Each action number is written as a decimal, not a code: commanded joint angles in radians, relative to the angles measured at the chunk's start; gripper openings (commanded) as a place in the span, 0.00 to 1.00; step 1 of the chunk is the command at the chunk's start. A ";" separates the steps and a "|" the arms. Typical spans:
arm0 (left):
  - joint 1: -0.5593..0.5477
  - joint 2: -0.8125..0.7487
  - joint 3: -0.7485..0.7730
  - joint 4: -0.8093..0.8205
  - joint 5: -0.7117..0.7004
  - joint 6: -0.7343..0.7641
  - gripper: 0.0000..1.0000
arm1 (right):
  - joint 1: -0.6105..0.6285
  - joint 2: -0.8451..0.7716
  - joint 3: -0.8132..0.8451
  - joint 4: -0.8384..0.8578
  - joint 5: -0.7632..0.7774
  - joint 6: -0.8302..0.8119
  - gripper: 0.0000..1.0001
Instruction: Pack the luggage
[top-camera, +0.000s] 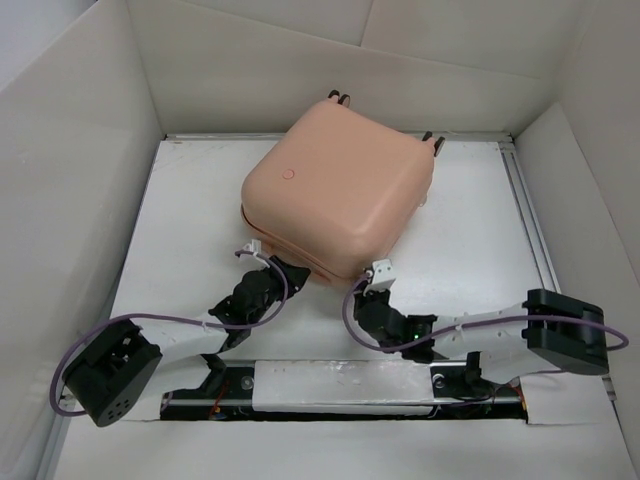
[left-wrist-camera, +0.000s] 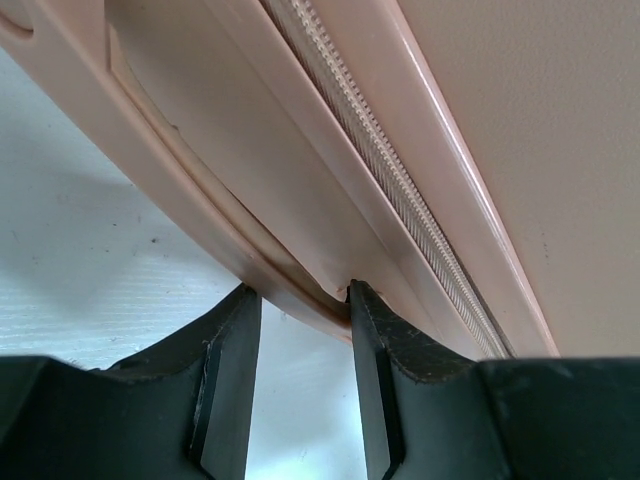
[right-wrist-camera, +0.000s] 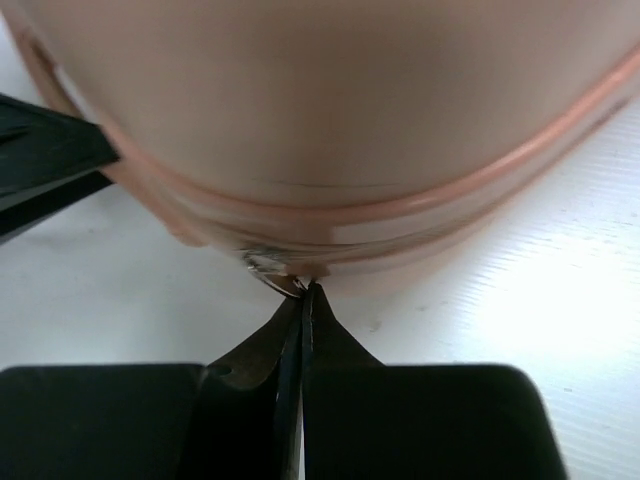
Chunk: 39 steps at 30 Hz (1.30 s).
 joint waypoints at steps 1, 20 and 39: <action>-0.034 -0.022 -0.001 0.112 0.151 0.034 0.00 | 0.044 0.031 0.109 0.139 0.081 0.034 0.00; -0.034 -0.045 -0.010 0.133 0.163 0.034 0.00 | 0.248 0.005 0.173 -0.315 0.264 0.356 0.59; -0.034 -0.068 -0.019 0.097 0.172 0.034 0.00 | 0.018 0.054 0.283 -0.315 0.145 0.112 0.42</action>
